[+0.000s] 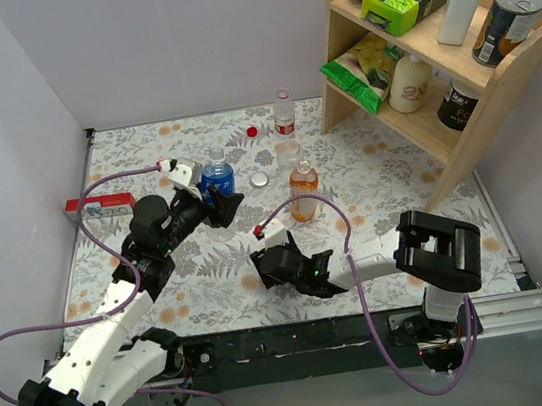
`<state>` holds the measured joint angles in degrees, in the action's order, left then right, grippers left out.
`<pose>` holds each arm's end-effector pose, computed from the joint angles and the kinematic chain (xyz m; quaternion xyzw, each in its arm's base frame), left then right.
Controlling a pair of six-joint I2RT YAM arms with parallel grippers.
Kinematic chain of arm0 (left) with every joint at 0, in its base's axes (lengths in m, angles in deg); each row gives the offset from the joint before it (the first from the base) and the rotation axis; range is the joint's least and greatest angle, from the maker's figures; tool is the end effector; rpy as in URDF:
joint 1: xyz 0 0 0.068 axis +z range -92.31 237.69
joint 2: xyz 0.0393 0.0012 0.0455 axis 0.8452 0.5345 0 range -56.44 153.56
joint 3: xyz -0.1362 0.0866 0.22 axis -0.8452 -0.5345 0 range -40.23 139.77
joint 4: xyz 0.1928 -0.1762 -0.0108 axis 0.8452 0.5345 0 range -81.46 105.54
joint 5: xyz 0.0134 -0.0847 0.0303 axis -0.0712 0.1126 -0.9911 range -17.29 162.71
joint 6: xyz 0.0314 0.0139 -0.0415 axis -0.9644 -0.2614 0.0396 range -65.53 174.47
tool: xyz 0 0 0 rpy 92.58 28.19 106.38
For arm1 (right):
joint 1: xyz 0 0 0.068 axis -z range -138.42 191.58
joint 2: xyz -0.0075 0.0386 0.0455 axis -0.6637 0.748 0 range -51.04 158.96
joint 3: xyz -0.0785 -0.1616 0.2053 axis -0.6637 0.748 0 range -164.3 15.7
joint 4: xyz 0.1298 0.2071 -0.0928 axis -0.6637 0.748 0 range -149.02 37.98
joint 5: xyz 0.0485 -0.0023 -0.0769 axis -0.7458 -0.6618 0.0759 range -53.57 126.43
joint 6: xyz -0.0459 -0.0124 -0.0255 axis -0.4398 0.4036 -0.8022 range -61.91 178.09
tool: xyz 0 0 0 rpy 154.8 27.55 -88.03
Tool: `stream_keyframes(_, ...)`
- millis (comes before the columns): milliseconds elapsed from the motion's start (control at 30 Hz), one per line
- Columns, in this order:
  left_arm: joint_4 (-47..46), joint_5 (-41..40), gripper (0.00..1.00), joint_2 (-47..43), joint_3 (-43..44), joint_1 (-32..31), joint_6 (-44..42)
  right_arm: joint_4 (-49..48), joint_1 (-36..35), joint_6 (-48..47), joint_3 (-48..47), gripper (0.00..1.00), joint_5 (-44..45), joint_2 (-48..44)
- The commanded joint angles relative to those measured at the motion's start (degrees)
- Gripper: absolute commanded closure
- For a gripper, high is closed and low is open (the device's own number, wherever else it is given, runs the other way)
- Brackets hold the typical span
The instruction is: Unscrew the bottle caps
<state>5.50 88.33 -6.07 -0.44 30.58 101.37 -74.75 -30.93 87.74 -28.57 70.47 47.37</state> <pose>0.1832 -0.1046 0.3167 -0.0398 0.7493 -0.4747 0.4600 0.1188 0.3106 0.1469 -0.1960 0.8479 0.1583 0.4665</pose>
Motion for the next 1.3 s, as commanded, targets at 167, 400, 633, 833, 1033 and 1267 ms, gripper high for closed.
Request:
stream_keyframes(167,-0.3,0.1,0.75,-1.9,-0.6,0.0,-0.7,-1.1,-0.2,-0.8,-1.3,0.16,-2.8,-0.6)
stream_keyframes(400,-0.3,0.4,0.75,-2.4,-0.6,0.0,-0.8,2.2,-0.3,-0.6,-2.7,0.13,0.4,-3.9)
stream_keyframes(633,-0.6,1.4,0.75,-2.6,-0.6,0.0,-1.0,6.6,-2.5,-5.6,-1.8,0.18,1.7,-16.8)
stream_keyframes(833,-1.4,5.5,0.75,-2.7,-0.9,-0.3,-1.7,17.4,-0.2,-7.9,-3.4,0.23,-2.4,-35.2)
stream_keyframes(1033,-2.4,19.9,0.73,0.8,-0.5,-2.9,-3.7,29.4,17.1,-8.2,-17.8,0.23,-30.2,-42.6)
stream_keyframes(1267,-1.4,30.8,0.73,4.7,0.5,-8.1,-5.0,38.8,21.5,-11.2,-35.3,0.27,-43.3,-33.3)
